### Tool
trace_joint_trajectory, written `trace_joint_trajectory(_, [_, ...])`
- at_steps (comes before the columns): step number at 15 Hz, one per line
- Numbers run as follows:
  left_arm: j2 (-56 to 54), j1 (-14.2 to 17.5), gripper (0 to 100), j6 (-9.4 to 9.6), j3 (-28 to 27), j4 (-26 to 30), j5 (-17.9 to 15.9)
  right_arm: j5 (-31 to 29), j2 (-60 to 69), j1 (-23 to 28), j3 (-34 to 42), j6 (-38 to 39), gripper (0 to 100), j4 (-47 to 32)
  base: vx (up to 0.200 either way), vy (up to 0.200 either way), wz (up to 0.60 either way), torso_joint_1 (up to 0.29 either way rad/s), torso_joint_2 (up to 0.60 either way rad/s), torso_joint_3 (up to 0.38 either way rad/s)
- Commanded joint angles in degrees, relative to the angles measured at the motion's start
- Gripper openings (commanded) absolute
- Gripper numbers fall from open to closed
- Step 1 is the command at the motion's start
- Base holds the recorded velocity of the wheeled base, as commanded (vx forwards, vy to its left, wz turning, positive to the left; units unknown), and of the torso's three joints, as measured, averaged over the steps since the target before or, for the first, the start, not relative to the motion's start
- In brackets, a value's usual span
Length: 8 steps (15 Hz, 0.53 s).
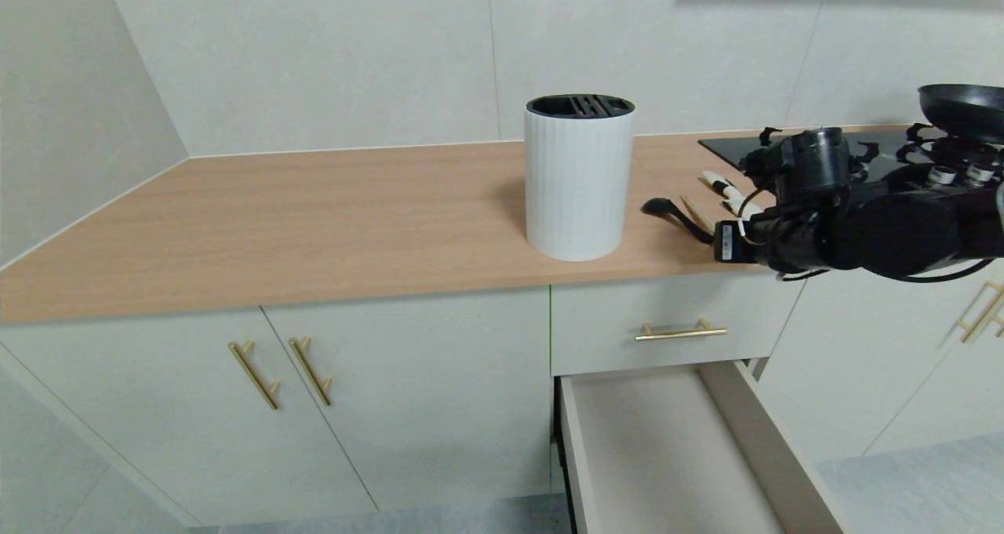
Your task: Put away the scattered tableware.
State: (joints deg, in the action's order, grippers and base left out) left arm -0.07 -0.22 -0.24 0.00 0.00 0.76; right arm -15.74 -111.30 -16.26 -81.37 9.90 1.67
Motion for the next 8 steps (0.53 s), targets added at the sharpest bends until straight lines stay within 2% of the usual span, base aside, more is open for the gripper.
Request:
trace_joint_trajectory(1, [0.1,0.0,100,-0.02,0.0,0.0,0.0,0.4,8.0,-0.2,1.0,3.3,0,-4.7,0.000,0.000,0.00,0.000,0.00,0.000])
trace_joint_trajectory(6, [0.1,0.0,100,-0.02,0.0,0.0,0.0,0.4,20.2,-0.3,13.0,4.8,0,-5.5,0.000,0.000,0.00,0.000,0.00,0.000])
trace_joint_trajectory(8, [0.1,0.0,100,-0.02,0.0,0.0,0.0,2.2,23.7,-0.3,17.5,4.5,0,-5.2,0.000,0.000,0.00,0.000,0.00,0.000])
